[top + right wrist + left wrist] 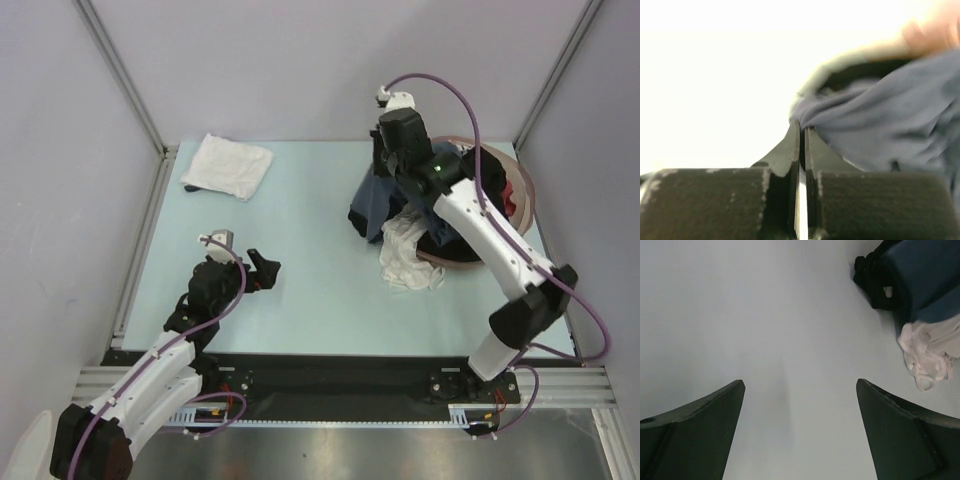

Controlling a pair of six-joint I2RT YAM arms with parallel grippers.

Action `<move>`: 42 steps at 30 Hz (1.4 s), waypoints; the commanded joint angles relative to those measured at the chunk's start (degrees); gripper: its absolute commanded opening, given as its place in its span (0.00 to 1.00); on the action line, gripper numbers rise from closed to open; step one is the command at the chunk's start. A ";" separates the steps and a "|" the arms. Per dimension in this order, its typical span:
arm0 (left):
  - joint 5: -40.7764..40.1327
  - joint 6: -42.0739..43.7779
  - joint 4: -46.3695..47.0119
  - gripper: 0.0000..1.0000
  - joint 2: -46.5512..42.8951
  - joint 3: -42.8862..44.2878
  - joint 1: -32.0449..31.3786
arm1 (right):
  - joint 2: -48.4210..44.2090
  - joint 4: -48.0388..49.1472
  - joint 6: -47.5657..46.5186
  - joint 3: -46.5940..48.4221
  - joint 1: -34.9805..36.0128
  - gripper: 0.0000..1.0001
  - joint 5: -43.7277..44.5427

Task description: Fold and stack the tank tops

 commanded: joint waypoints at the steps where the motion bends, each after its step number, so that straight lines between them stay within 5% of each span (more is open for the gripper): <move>1: -1.77 1.58 1.58 1.00 -0.41 2.55 -0.67 | -9.98 3.70 -6.04 10.05 9.17 0.00 -3.71; 7: -4.92 -0.79 0.00 1.00 -1.02 2.73 -0.67 | -11.57 2.99 -6.85 19.82 26.91 0.00 -16.26; 11: -15.46 -4.65 -5.88 1.00 -4.09 3.87 -0.67 | -12.01 3.26 -3.26 18.77 27.03 0.00 -19.90; 16: -25.21 -7.29 -13.44 1.00 -12.17 3.26 -0.59 | -12.53 6.41 1.67 5.81 20.19 0.00 -26.46; 23: -29.54 -8.27 -15.73 1.00 -15.28 2.63 -0.59 | -2.64 12.84 6.86 -5.30 14.91 0.00 -29.75; 24: -29.54 -8.27 -15.91 1.00 -13.18 3.42 -0.67 | -1.04 11.88 7.38 -5.40 14.38 0.13 -29.13; 26: -29.89 -8.44 -16.61 1.00 -10.53 4.39 -0.59 | 3.00 10.12 7.30 -6.10 12.89 0.55 -29.22; 27: -29.98 -8.44 -16.78 1.00 -8.00 5.27 -0.59 | 3.37 9.68 7.39 -7.15 12.79 0.67 -28.34; 35: -31.48 -8.53 -18.46 1.00 -2.17 7.82 -0.59 | -8.57 14.78 10.02 -27.18 14.02 0.72 -18.60; 42: -27.79 -7.56 -15.91 1.00 -1.73 7.12 -0.59 | -17.80 3.98 18.54 -39.49 21.05 0.90 8.65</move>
